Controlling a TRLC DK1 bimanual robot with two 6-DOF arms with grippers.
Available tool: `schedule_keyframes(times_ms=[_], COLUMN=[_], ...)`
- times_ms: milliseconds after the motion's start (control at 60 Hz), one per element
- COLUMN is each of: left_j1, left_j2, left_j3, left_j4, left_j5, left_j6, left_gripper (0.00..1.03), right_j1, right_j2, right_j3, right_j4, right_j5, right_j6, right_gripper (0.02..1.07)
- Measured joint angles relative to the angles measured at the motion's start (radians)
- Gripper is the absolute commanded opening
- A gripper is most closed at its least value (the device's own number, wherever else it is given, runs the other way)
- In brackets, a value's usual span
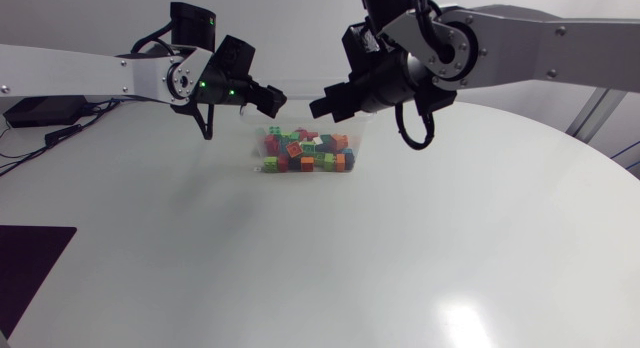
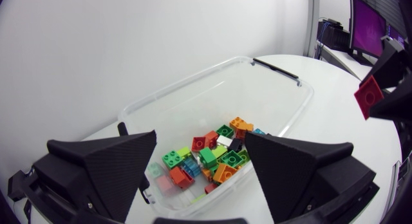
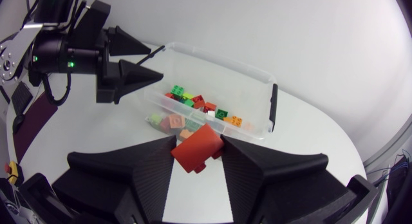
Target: Place the duplo bricks in the container
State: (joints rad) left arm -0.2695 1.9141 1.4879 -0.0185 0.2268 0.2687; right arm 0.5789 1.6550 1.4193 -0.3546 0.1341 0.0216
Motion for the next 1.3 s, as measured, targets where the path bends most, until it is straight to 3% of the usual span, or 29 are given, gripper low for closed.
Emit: schedule_keyframes(times_ms=[417,983,1050,1167,1300], left_j1=[0.004,-0.011,-0.015,-0.017,-0.017], left_j2=[-0.22,-0.406,-0.426,-0.452,-0.483], left_j3=[-0.108,-0.294,-0.314,-0.338,-0.368], left_j4=[-0.177,-0.309,-0.325,-0.352,-0.378], left_j5=[0.027,0.03,0.03,0.03,0.03], left_j6=[0.065,0.128,0.133,0.144,0.153], left_gripper=[0.99,0.99,0.99,0.99,0.99], right_j1=[-0.045,-0.077,-0.077,-0.077,-0.077], right_j2=[0.083,0.346,0.378,0.426,0.44], right_j3=[0.116,0.292,0.306,0.333,0.334], right_j4=[0.111,0.231,0.232,0.232,0.231], right_j5=[-0.066,-0.123,-0.123,-0.123,-0.119], right_j6=[-0.034,-0.111,-0.126,-0.143,-0.157], right_gripper=[0.39,0.39,0.51,0.83,0.95])
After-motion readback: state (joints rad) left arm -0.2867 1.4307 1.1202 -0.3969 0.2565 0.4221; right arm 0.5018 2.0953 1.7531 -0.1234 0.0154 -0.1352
